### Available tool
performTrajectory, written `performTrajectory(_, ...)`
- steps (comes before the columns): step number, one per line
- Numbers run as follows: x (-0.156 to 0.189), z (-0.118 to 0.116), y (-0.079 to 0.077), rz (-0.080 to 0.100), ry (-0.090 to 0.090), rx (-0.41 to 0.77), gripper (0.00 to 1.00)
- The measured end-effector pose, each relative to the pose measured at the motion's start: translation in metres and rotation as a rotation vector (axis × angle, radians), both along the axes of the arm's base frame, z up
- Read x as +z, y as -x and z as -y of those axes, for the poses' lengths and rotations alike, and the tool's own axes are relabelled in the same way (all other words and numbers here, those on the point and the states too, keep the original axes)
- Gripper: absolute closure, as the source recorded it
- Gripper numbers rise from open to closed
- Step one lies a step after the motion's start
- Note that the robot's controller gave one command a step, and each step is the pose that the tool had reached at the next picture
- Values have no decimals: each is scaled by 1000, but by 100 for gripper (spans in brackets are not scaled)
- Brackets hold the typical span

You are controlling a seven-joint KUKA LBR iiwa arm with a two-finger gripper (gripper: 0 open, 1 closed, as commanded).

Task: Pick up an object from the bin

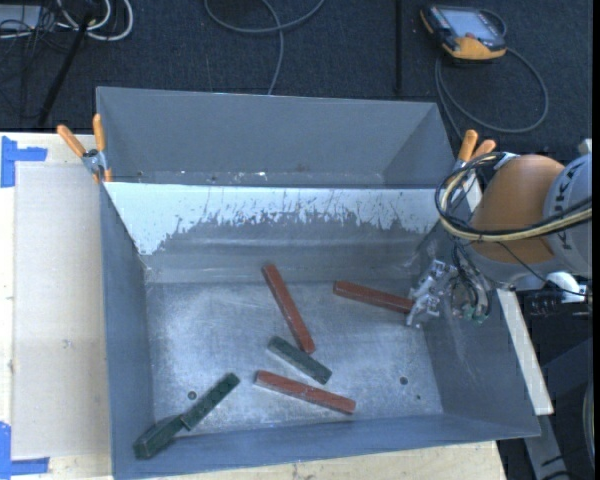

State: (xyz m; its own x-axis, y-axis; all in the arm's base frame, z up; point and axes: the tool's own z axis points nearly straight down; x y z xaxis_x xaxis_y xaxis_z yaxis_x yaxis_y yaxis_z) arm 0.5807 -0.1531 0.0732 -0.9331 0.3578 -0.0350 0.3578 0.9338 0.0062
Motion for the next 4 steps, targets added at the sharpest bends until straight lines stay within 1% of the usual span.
performTrajectory(2,5,-1,3,-26,-6,3,100)
performTrajectory(3,23,-2,6,-41,-10,4,100)
performTrajectory(4,46,-1,4,-41,-10,5,100)
